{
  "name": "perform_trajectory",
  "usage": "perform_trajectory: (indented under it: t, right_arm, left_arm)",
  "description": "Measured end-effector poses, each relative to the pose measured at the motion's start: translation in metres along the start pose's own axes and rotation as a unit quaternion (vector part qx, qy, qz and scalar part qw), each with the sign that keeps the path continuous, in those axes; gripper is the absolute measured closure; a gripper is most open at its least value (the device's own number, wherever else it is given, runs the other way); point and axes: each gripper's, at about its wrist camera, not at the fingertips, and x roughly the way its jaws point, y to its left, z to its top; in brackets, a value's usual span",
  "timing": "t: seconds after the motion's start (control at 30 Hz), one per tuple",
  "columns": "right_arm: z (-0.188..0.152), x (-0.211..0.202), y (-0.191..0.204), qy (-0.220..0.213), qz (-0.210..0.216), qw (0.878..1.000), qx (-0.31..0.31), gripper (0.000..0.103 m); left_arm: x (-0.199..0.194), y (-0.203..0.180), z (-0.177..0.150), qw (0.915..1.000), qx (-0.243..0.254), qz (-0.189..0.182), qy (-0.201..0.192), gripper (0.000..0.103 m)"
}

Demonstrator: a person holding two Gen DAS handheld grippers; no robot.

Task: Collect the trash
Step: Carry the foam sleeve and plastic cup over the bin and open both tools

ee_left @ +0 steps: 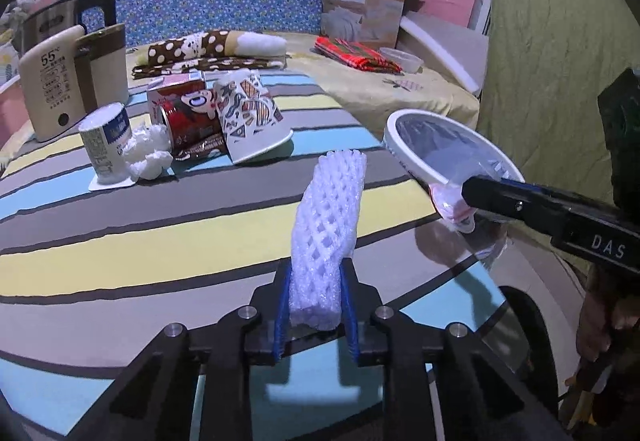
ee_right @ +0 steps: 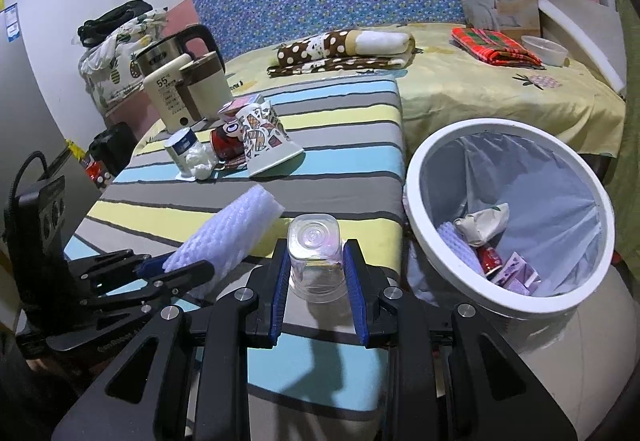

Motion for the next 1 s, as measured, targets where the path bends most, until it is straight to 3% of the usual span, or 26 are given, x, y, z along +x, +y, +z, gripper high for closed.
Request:
perform_trajectory:
  t: [0.43,1.0]
  right_arm:
    - [-0.001,-0.020,-0.017,-0.021,-0.019,1.000,0.012,0.074]
    - [0.001,-0.051,-0.079,-0.056,-0.096,0.991,0.070,0.074]
  left_arm:
    - [-0.011,-0.031,0.013,0.9998,-0.004,-0.014,-0.014,0.080]
    - [0.015,-0.089,0.049,0.9977,0.039,-0.052,-0.022,0.080]
